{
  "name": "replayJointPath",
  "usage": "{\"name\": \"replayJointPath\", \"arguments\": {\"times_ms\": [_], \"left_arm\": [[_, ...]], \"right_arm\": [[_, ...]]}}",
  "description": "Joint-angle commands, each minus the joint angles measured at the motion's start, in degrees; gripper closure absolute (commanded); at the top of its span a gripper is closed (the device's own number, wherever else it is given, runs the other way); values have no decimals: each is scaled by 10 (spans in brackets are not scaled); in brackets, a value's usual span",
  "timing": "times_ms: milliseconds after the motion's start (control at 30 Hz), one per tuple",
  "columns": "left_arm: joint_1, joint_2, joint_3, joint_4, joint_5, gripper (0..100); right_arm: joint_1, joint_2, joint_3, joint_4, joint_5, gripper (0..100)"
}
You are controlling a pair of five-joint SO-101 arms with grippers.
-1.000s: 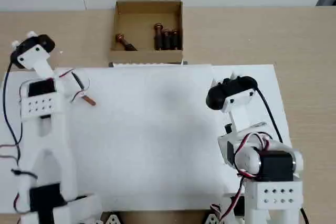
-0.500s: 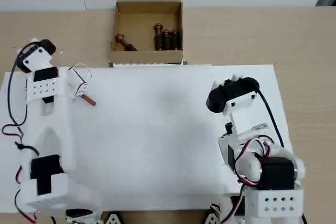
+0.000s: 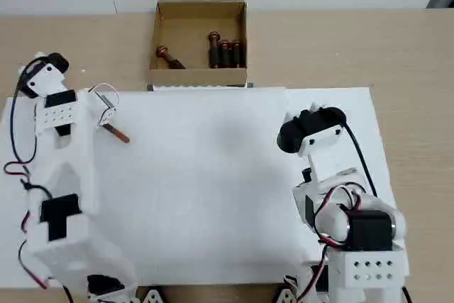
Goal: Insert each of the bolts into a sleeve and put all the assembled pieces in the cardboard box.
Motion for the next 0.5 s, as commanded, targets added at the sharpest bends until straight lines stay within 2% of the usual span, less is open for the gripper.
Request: {"name": "replayJointPath", "arguments": {"times_ms": [0, 167, 367, 467], "left_arm": [[-3, 26, -58, -7, 3, 855], [-4, 83, -104, -6, 4, 863], [-14, 110, -112, -6, 4, 994], [-25, 112, -111, -6, 4, 994]], "right_arm": [[1, -6, -4, -12, -3, 995], [1, -6, -4, -12, -3, 995], [1, -6, -4, -16, -3, 995], [1, -4, -4, -21, -3, 995]]}}
